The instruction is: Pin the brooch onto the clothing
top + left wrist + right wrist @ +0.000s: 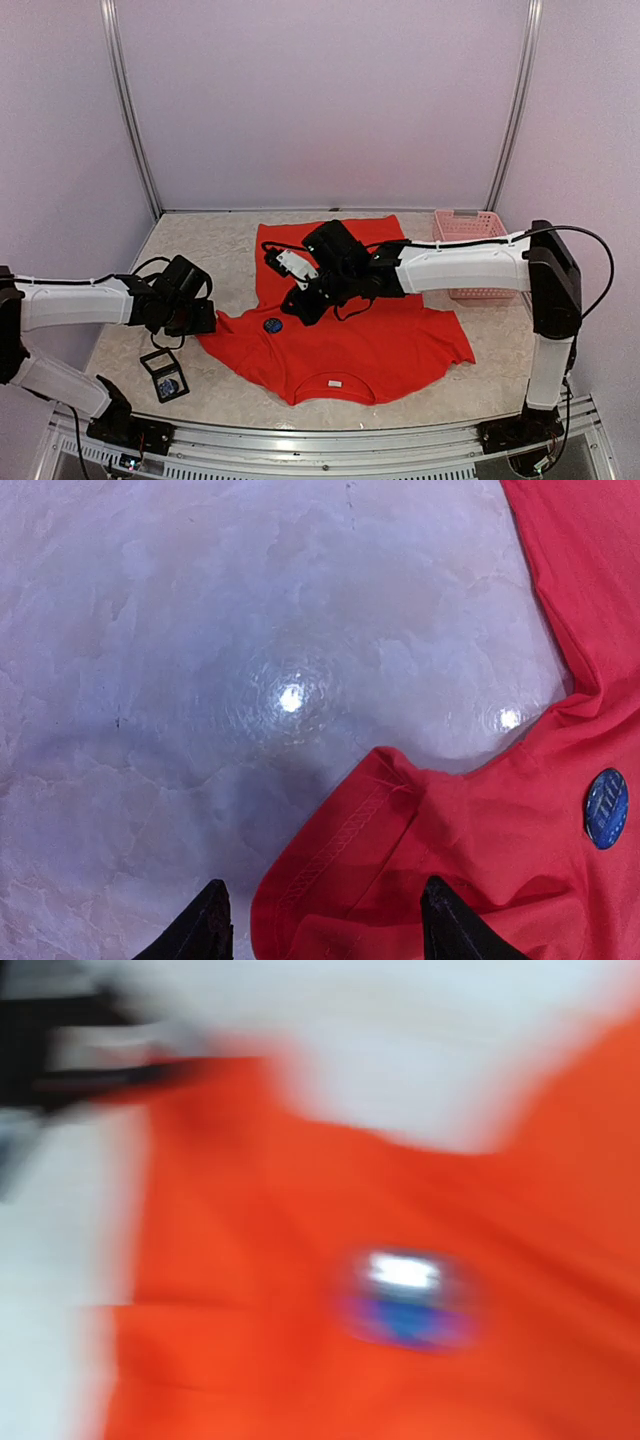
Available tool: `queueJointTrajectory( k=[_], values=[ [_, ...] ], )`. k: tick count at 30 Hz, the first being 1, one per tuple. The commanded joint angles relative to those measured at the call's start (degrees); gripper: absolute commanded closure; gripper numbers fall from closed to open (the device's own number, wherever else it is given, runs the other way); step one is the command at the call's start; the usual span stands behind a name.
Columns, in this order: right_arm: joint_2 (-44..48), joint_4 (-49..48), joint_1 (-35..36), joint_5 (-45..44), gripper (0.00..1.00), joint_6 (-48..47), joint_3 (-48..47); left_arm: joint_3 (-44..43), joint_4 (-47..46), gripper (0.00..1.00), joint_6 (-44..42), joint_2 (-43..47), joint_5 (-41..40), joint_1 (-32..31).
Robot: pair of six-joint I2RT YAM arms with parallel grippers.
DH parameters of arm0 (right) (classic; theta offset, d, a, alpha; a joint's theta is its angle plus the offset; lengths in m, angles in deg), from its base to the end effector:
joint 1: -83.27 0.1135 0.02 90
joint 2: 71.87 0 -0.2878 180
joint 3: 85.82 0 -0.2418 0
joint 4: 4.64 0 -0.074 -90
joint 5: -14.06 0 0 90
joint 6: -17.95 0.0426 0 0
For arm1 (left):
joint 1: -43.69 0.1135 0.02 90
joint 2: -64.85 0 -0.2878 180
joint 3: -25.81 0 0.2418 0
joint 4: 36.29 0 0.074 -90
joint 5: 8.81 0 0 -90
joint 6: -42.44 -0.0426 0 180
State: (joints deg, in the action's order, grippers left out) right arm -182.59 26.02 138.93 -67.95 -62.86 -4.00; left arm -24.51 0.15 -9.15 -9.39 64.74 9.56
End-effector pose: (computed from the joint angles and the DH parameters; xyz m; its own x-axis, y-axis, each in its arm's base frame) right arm 0.2448 0.3688 0.2507 -0.5209 -0.4821 -0.7044 -0.8019 0.5591 0.2104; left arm 0.1886 -0.1133 0.1926 -0.8260 -0.1599 -0.5404 -0.1162 0.9866 -0.1144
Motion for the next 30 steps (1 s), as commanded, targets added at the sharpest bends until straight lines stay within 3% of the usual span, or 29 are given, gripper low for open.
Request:
queueJointTrajectory(
  k=[1, 6, 9, 11, 14, 24, 27, 30],
  values=[
    [-8.5, -5.7, 6.8, 4.5, 0.96, 3.3, -3.4, 0.4, -0.9, 0.39, 1.7, -2.7, 1.5, -0.3],
    [-17.1, -2.2, 11.0, 4.9, 1.0, 3.1, -10.2, 3.8, -3.7, 0.42, 2.7, -3.8, 2.6, -0.3],
    [-18.0, -2.5, 12.8, 7.5, 1.0, 2.0, -8.5, 5.7, -5.5, 0.52, 3.1, -3.6, 3.2, -0.3],
    [-17.3, -3.3, 13.5, 9.7, 1.0, 1.3, -5.7, 6.0, -6.0, 0.65, 3.1, -3.8, 3.8, -0.3],
    [-14.5, -5.4, 14.5, 12.3, 1.0, -0.7, -0.3, 5.6, -5.0, 0.99, 3.2, -3.9, 4.0, -0.9],
    [-2.1, -9.0, 14.9, 16.2, 0.96, -8.5, 9.5, 4.8, 6.3, 1.0, 5.7, 3.2, -2.0, -1.7],
    [4.8, -11.9, 12.6, 12.6, 0.96, -6.0, 13.6, 5.2, 6.9, 1.0, 8.1, 5.5, -0.1, -2.2],
    [10.3, -11.1, 5.7, 5.8, 0.96, 0.2, 18.4, 5.3, 9.2, 1.0, 11.3, 5.4, -1.7, -5.0]
  ],
)
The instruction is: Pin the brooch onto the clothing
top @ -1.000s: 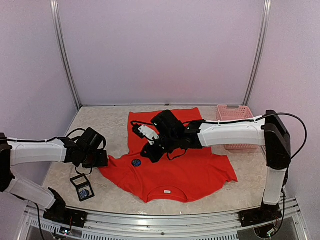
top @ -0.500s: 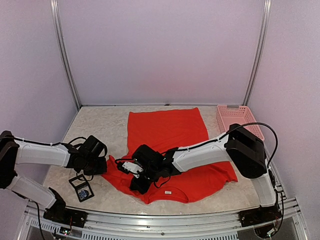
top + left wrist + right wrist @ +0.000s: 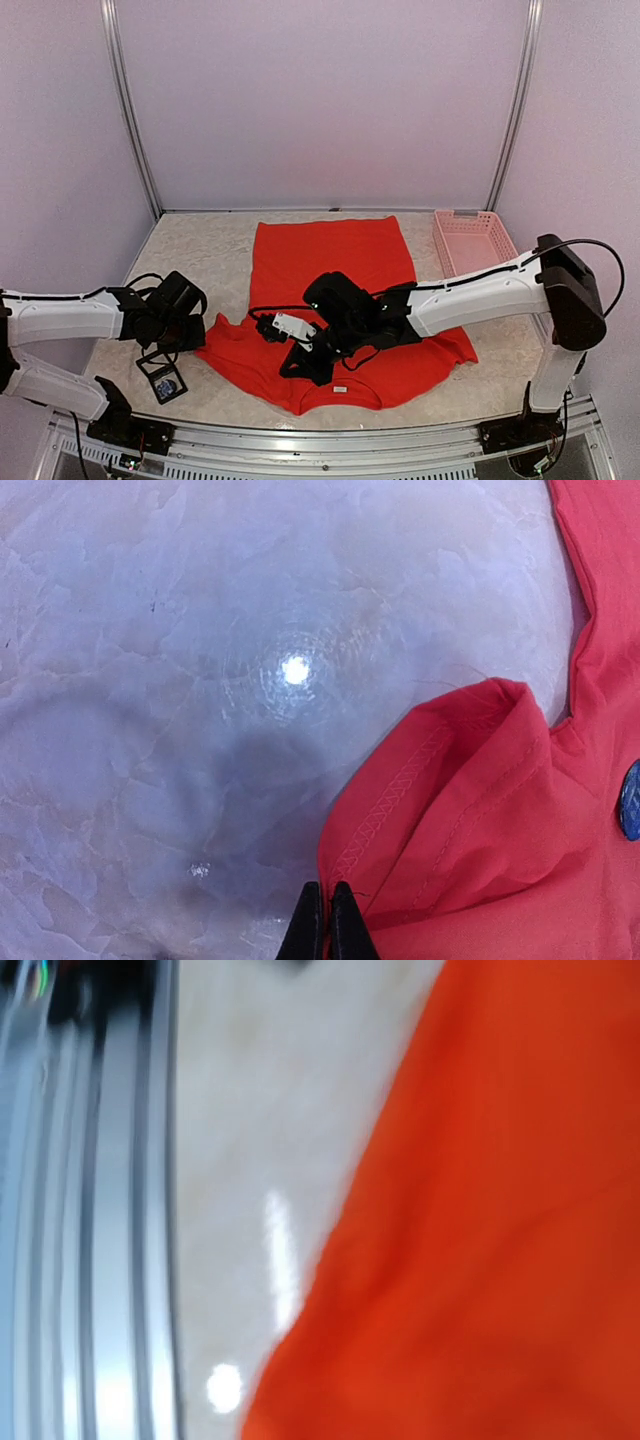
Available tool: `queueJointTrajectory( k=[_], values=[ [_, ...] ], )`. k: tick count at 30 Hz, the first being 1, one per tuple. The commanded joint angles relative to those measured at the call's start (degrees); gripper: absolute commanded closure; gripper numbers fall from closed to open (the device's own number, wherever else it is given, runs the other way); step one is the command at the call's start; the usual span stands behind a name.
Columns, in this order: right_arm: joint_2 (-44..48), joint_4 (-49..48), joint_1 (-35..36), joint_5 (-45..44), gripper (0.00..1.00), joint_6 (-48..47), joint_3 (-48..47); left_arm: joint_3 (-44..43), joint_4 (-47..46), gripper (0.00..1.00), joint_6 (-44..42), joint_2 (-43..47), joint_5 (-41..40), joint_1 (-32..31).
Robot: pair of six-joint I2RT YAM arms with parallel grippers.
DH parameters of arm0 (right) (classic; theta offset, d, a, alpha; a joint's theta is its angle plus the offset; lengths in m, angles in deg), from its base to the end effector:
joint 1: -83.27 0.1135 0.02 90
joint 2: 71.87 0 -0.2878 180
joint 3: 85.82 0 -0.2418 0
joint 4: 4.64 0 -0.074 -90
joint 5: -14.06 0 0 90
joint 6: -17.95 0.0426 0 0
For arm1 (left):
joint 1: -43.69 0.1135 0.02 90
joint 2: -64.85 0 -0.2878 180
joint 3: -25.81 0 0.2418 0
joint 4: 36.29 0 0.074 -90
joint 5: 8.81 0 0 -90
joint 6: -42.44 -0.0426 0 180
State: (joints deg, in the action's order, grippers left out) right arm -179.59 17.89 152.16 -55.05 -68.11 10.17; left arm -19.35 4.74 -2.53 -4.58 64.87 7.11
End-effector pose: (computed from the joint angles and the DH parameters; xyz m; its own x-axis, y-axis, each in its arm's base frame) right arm 0.1327 0.3858 0.2082 -0.3255 -0.6649 -0.6723 -0.9402 0.1525 0.3044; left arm 0.1576 -0.1020 0.1792 -0.8535 -0.2121 -0.4759 -0.1786 0.9772 -0.1152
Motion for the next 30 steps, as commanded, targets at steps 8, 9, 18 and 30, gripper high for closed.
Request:
queueJointTrajectory(
  k=[8, 9, 18, 30],
  values=[
    [19.2, 10.9, -27.3, -30.5, 1.0, 23.6, 19.4, -0.8, 11.4, 0.92, 12.1, 4.8, -9.4, -5.0],
    [20.4, 12.6, -28.3, -31.8, 1.0, 24.2, 20.7, -1.7, 12.0, 0.85, 12.2, 5.1, -10.7, -5.0],
    [24.7, 19.1, -33.3, -38.0, 1.0, 27.6, 29.0, -11.3, 12.9, 0.64, 9.2, 3.2, -18.1, -13.2],
    [14.9, 14.5, -39.7, -38.4, 1.0, 24.2, 26.5, -15.1, 1.7, 0.77, -5.1, -24.1, -3.7, -21.7]
  ],
)
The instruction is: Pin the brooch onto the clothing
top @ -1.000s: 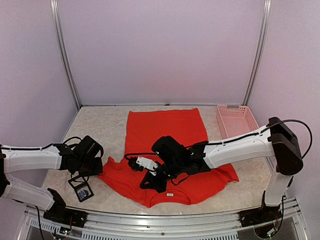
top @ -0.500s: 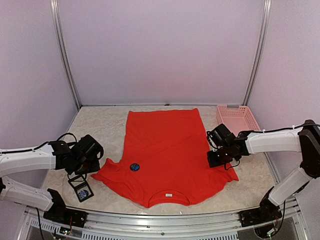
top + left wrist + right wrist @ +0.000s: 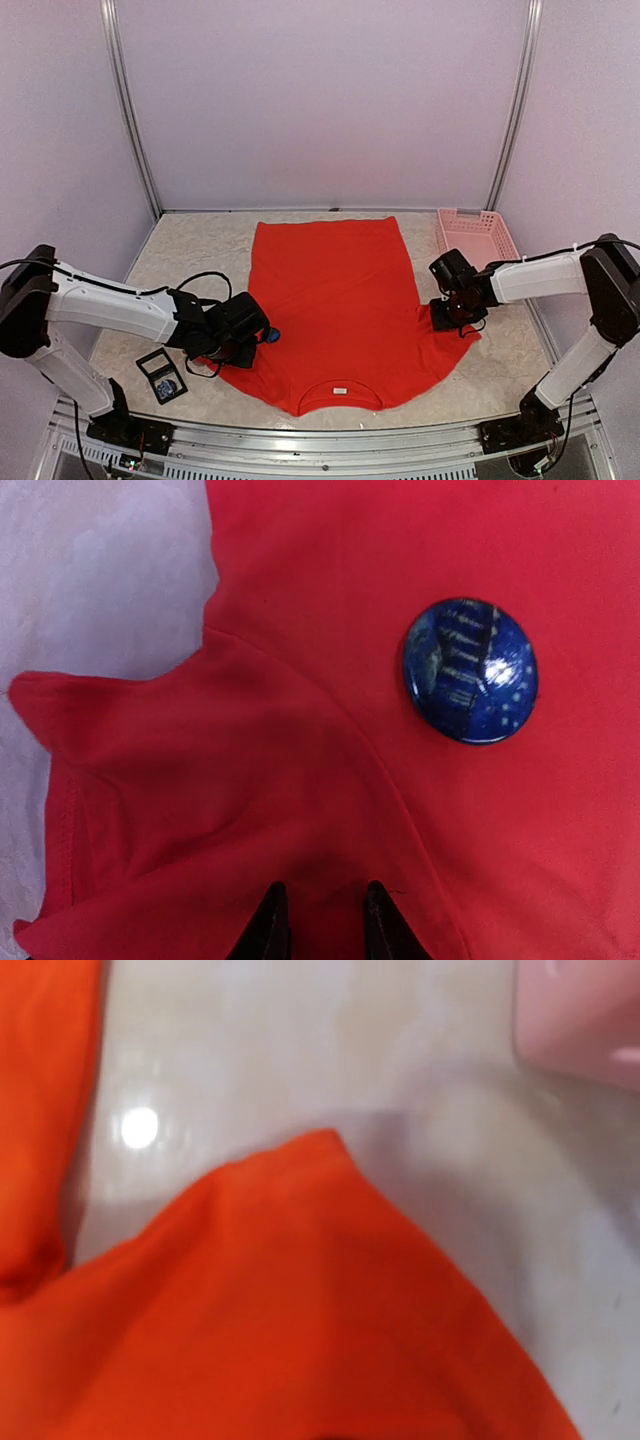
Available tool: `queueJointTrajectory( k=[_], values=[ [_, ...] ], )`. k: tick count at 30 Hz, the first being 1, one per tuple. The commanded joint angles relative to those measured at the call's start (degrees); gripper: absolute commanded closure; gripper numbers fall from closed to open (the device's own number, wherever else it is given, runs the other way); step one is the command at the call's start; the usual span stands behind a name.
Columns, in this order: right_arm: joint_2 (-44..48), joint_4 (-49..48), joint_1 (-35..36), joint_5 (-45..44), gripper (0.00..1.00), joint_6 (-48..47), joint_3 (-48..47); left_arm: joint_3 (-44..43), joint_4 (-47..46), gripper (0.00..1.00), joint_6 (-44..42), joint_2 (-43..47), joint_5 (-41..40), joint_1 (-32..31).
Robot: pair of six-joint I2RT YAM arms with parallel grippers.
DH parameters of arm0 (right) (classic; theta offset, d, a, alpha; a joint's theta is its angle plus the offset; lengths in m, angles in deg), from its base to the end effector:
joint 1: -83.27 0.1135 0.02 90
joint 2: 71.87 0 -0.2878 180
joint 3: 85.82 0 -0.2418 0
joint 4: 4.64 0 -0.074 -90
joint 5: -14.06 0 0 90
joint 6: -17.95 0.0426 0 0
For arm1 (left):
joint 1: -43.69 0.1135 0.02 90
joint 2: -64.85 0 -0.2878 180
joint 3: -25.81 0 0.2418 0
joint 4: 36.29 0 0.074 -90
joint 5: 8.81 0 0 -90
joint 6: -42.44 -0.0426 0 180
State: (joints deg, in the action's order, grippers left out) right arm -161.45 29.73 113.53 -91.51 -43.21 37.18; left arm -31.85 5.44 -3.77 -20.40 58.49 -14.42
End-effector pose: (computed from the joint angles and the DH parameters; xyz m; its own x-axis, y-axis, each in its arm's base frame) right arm 0.2361 0.1245 0.1652 -0.8866 0.0207 -0.4621 0.0377 0.9989 -0.0275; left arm 0.1463 -0.2040 0.1823 -0.8490 0.1561 -0.5048 0.1714 0.9851 0.0162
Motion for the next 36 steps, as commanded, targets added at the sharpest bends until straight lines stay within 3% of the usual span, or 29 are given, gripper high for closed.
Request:
queueJointTrajectory(
  k=[1, 4, 8, 13, 17, 19, 22, 24, 30, 36],
  values=[
    [-3.1, 3.1, -1.2, -2.5, 1.0, -0.8, -0.9, -2.9, 2.1, 0.78, -3.3, -10.9, 3.0, -0.2],
    [-2.2, 4.7, -1.3, -3.9, 1.0, -1.7, -2.1, -1.1, 2.9, 0.79, -0.8, -12.1, 4.7, -0.5],
    [-0.3, 7.1, -1.3, -2.9, 1.0, -3.1, -4.4, 0.2, 3.2, 0.76, 0.5, -6.3, 6.2, -1.1],
    [5.5, 10.2, 0.6, 4.6, 1.0, -5.2, -9.0, -7.9, 4.3, 0.65, -3.4, 0.1, 2.2, -1.5],
    [9.3, 13.4, 1.7, 9.1, 0.82, -5.7, -15.8, -8.8, 5.6, 0.52, -0.5, 3.1, -3.0, -1.4],
    [10.1, 13.8, 1.8, 12.7, 0.65, -6.3, -19.0, -6.0, 6.2, 0.41, 4.3, 5.1, -6.3, -0.6],
    [9.4, 12.2, 1.7, 18.2, 0.36, -9.9, -24.5, -3.3, 8.4, 0.35, 12.8, 8.7, -8.2, 1.0],
    [7.4, 11.8, 1.7, 20.3, 0.23, -13.6, -28.7, -2.7, 13.1, 0.29, 19.6, 10.4, -10.3, 0.3],
    [3.3, 12.8, 1.7, 22.4, 0.15, -17.9, -33.6, -0.4, 31.6, 0.27, 47.8, 10.4, -6.8, -6.7],
    [3.1, 17.8, 1.7, 30.6, 0.15, -17.3, -34.3, -3.7, 42.5, 0.2, 57.7, 5.7, -1.5, -10.5]
  ],
)
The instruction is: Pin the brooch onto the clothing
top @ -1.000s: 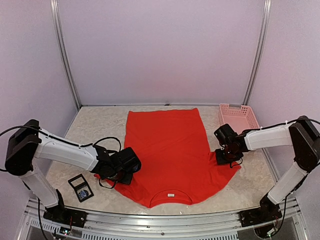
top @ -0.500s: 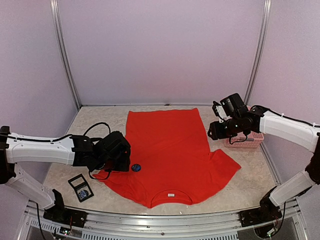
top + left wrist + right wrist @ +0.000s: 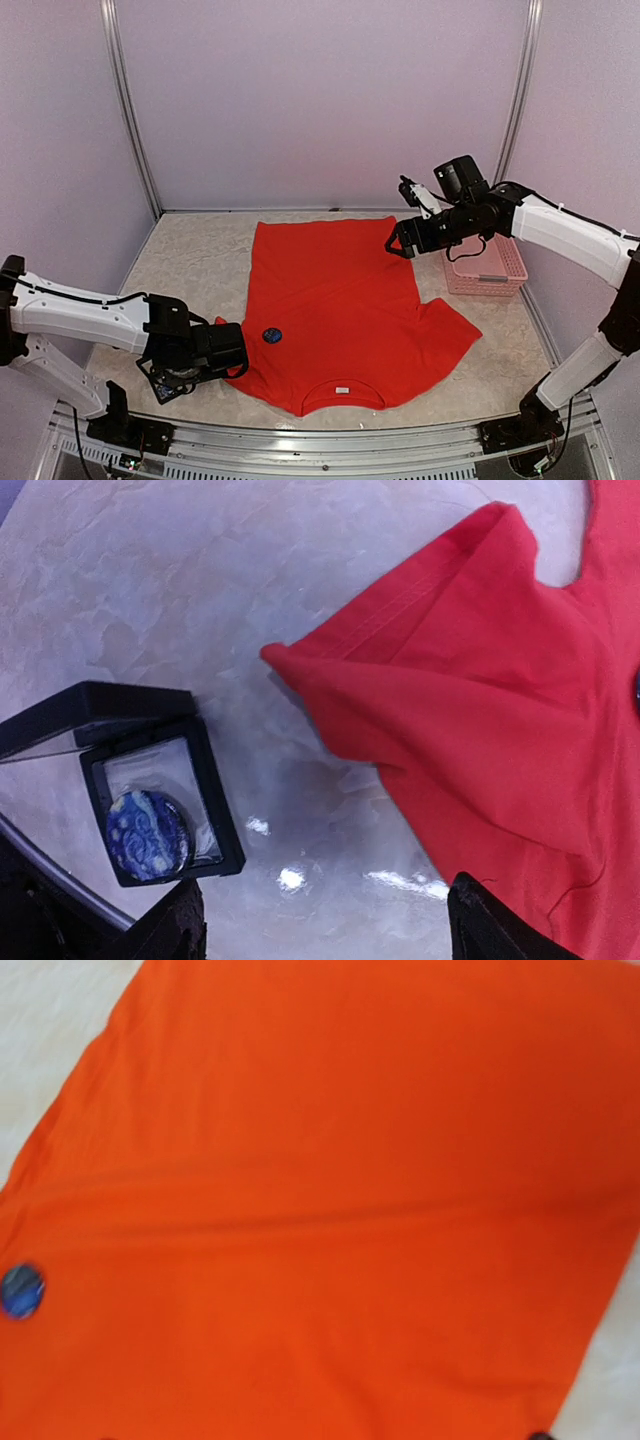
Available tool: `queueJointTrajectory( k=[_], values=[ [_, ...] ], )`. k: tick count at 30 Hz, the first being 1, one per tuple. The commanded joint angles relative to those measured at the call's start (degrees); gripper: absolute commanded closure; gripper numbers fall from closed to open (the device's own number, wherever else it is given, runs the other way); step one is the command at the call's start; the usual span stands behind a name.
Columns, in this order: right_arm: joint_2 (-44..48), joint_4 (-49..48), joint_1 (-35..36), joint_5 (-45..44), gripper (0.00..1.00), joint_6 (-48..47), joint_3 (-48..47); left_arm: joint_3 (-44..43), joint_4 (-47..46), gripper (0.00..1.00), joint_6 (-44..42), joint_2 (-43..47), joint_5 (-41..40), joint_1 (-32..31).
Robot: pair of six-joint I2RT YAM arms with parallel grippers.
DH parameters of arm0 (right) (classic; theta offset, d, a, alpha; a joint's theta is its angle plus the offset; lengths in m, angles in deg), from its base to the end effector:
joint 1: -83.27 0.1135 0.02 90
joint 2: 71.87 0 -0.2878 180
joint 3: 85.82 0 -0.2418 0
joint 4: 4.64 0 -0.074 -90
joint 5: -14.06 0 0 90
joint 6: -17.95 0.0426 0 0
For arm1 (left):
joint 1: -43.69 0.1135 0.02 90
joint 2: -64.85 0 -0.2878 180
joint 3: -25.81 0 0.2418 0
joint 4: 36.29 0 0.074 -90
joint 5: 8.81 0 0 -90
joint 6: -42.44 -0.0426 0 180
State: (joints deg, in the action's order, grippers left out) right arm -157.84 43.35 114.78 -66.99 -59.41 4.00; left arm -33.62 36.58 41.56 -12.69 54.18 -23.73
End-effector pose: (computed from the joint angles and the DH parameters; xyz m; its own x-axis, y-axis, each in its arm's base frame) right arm 0.2734 0.1754 0.3380 -0.7095 -0.1814 -0.6809 -0.4681 0.8436 0.2630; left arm 0.0892 -0.1641 0.2074 -0.8314 -0.3207 -0.4538 -0.3712 0.9282 0.0241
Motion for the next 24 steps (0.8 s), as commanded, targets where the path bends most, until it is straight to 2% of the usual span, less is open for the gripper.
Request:
queueJointTrajectory(
  k=[1, 5, 9, 15, 20, 24],
  values=[
    [-0.7, 4.6, 0.5, 6.7, 0.16, -1.1, -1.2, -1.7, 11.1, 0.18, 13.1, -2.0, 2.8, -1.2],
    [-1.7, 4.3, 0.5, 10.4, 0.16, -2.2, 0.1, 2.8, 6.7, 0.09, 11.6, 0.1, 4.1, 3.0],
    [-3.0, 4.8, 0.5, 11.2, 0.17, -3.6, 0.2, 8.1, 3.2, 0.08, 9.1, 3.4, 4.4, 7.6],
    [-3.5, 5.7, 0.5, 9.9, 0.17, -5.3, -0.5, 11.2, 2.9, 0.12, 4.9, 5.8, 3.2, 11.8],
    [-3.9, 7.6, 0.5, 8.3, 0.17, -6.4, -1.2, 12.5, -3.7, 0.19, 2.2, 5.2, 6.0, 11.5],
    [-3.5, 7.8, 0.5, 7.7, 0.17, -7.0, -0.4, 12.6, -6.4, 0.19, 0.8, 1.2, 6.8, 10.9]
  ],
)
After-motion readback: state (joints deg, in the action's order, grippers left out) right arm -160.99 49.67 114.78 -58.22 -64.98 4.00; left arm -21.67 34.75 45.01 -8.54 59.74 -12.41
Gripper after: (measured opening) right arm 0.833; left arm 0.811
